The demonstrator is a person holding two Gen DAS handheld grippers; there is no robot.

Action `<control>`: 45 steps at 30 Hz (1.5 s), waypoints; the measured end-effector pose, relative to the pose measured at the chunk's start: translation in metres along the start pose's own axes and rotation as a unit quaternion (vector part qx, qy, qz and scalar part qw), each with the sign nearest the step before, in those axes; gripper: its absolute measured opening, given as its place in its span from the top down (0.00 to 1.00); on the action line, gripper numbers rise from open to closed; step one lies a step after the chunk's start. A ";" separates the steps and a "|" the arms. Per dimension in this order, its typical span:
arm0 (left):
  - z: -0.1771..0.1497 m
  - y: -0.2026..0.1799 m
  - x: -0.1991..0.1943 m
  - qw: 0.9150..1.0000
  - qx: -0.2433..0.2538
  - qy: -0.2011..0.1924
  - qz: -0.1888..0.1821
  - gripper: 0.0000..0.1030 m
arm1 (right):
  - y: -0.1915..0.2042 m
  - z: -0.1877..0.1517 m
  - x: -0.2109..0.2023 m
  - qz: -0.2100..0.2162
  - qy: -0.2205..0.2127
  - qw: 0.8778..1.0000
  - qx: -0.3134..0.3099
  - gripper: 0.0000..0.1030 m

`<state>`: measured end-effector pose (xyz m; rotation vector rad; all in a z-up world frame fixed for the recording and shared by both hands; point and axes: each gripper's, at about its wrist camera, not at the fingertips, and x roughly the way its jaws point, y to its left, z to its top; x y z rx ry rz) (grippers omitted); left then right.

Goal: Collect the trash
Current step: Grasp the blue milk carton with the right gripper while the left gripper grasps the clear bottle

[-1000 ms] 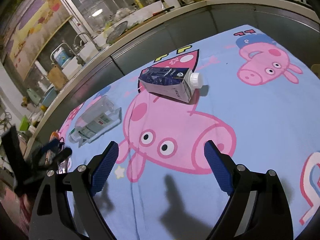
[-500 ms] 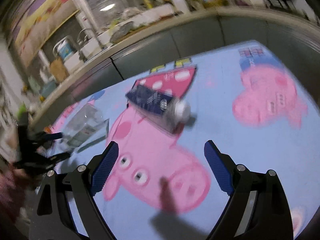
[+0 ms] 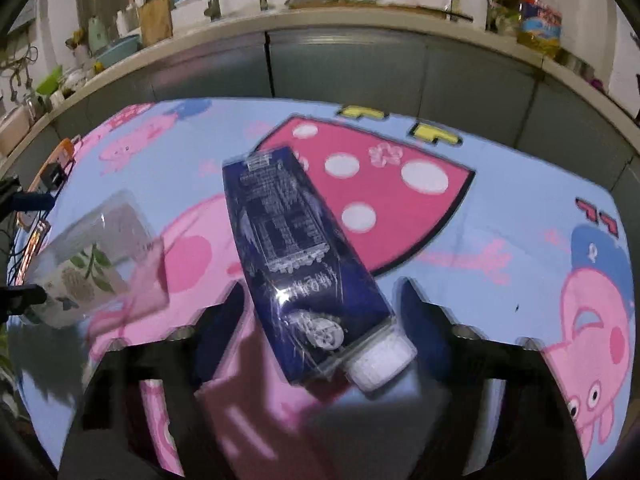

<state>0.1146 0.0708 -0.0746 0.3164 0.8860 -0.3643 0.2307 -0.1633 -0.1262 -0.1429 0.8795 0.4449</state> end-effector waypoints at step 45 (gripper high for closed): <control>-0.010 -0.195 0.011 0.998 -0.020 0.054 -0.028 0.27 | -0.003 -0.213 -0.167 -0.065 -0.093 0.976 0.184 0.22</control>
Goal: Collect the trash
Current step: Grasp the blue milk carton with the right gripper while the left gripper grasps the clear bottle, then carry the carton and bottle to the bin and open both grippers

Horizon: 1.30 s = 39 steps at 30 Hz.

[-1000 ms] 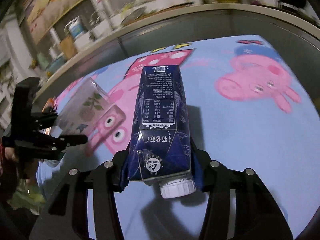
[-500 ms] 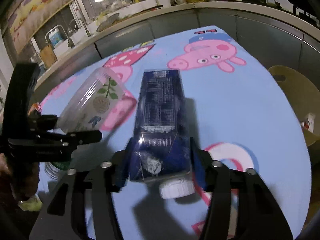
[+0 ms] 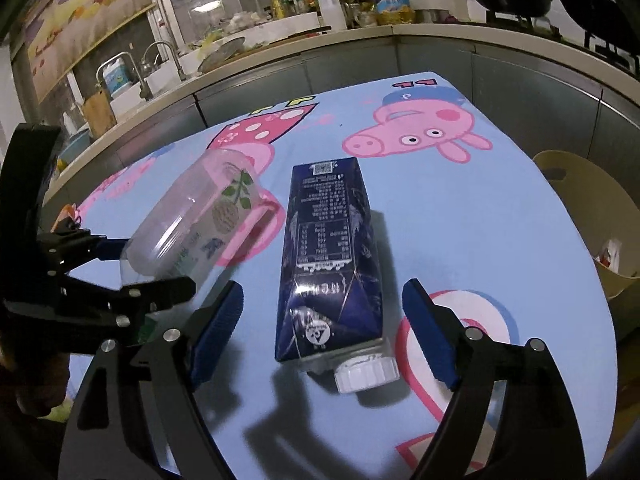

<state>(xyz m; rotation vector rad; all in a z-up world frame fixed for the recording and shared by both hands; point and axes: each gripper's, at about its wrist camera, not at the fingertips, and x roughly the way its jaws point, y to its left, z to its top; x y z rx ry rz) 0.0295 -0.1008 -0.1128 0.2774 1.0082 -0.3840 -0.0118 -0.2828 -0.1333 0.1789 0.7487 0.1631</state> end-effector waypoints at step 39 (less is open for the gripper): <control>0.144 -0.192 0.006 0.971 0.163 -0.106 -0.137 0.22 | -0.194 -0.021 -0.076 -0.114 -0.140 0.937 0.298 0.29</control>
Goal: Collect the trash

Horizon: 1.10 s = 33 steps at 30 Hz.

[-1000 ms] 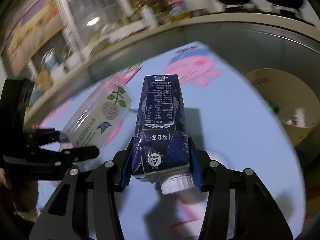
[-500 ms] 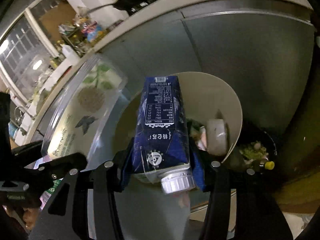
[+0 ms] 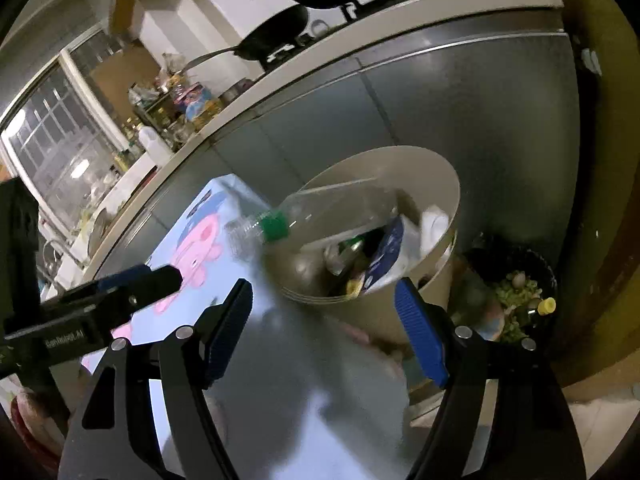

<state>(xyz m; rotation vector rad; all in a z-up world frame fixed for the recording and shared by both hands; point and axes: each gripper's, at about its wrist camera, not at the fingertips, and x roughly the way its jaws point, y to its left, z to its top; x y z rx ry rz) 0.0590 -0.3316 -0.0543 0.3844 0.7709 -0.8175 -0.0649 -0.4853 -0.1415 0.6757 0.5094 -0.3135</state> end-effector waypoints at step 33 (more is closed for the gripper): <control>-0.065 0.065 -0.119 0.988 -0.108 -0.074 0.085 0.14 | 0.119 -0.024 -0.090 0.021 -0.065 0.998 -0.007 0.06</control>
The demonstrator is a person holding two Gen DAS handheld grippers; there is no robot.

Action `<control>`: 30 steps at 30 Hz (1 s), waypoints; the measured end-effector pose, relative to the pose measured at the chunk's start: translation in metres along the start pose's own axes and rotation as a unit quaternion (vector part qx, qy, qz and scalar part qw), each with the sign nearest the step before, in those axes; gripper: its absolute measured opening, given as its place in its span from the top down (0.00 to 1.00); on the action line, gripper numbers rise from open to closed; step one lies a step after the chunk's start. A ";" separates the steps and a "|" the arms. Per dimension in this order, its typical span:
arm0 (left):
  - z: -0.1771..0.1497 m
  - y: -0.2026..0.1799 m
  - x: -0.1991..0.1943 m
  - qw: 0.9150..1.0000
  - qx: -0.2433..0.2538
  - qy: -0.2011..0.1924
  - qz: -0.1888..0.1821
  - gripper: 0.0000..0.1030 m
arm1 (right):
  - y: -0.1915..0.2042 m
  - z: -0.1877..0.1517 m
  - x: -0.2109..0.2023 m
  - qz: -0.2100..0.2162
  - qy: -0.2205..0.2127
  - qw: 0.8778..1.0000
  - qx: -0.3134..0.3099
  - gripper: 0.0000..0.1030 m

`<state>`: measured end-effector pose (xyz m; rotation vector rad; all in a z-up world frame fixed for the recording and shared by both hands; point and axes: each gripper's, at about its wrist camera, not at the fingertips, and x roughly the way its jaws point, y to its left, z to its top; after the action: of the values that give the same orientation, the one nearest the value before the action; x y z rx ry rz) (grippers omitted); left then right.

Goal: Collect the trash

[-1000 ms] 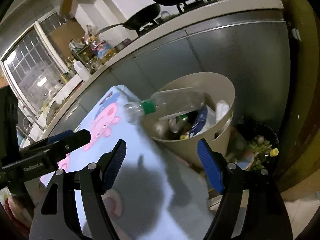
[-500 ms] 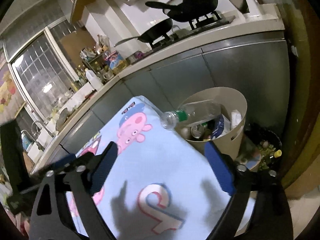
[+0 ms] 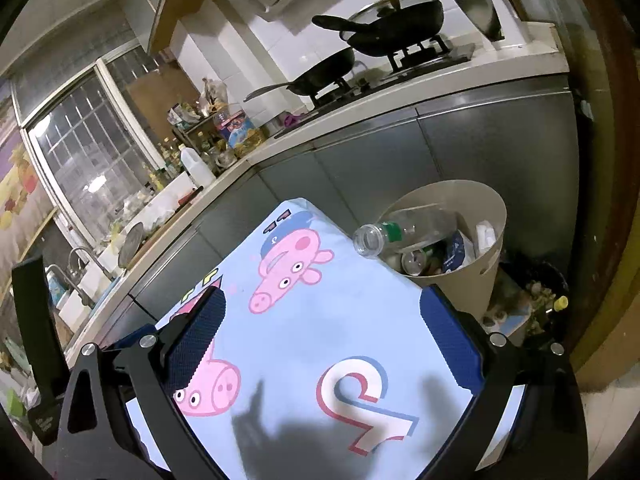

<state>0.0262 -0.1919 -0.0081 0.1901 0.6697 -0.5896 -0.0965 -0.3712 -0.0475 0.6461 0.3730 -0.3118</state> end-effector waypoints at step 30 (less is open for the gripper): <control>0.008 -0.002 -0.036 0.998 0.010 -0.066 0.013 0.06 | 0.004 0.005 -0.022 -0.013 -0.013 1.000 0.006 0.06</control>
<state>0.0065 -0.1800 0.0212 0.1776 0.5318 -0.5784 -0.1138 -0.3678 -0.0325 0.6499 0.3557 -0.3465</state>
